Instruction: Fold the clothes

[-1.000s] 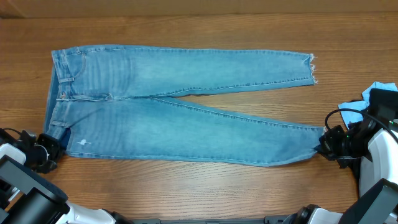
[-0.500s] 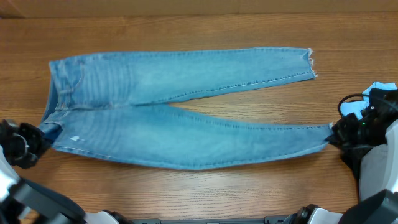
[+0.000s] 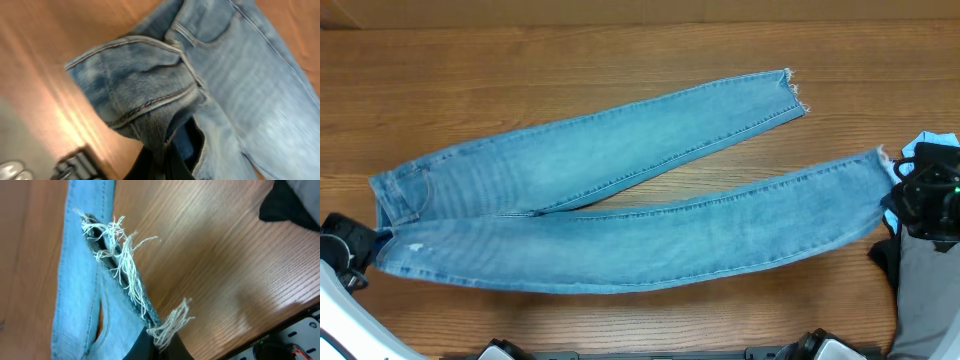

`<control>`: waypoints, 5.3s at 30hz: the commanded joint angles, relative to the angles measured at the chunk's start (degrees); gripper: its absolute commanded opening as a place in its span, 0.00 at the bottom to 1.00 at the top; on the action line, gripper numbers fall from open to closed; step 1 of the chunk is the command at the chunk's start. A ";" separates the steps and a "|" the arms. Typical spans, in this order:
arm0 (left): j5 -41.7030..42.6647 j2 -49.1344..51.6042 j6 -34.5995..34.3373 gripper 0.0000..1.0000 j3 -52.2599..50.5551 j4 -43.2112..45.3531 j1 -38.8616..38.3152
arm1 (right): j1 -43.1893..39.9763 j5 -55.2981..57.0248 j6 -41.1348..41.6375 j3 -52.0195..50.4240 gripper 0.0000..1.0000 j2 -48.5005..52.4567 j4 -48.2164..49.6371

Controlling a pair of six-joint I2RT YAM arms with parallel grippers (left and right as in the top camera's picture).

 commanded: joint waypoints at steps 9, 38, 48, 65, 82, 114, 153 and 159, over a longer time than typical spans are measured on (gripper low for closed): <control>-10.75 -1.97 -6.25 0.04 2.10 0.33 0.15 | -0.11 8.39 4.59 1.95 0.04 0.55 0.68; 7.56 5.38 3.50 0.04 6.27 7.56 -1.68 | 1.29 -6.32 6.80 8.98 0.04 27.10 13.86; -4.72 -3.93 -1.11 0.04 12.24 -2.51 -1.68 | -6.99 -5.11 0.48 22.58 0.04 16.81 -1.20; -7.48 11.30 -1.40 0.04 7.78 2.27 -2.93 | 4.26 -1.70 11.19 21.88 0.04 27.87 12.66; -7.89 31.78 0.70 0.04 5.33 17.25 -8.59 | 15.78 1.49 30.34 21.88 0.04 51.80 34.21; -3.02 30.12 3.82 0.56 5.90 15.82 -11.06 | 18.43 -0.76 2.67 21.99 0.58 56.30 37.97; 9.14 12.66 5.46 0.77 10.82 5.11 -11.10 | 16.28 18.12 0.50 10.64 0.04 55.15 41.83; 9.11 12.74 6.62 0.77 10.51 4.68 -12.85 | 10.95 19.06 4.50 10.64 0.08 52.50 24.30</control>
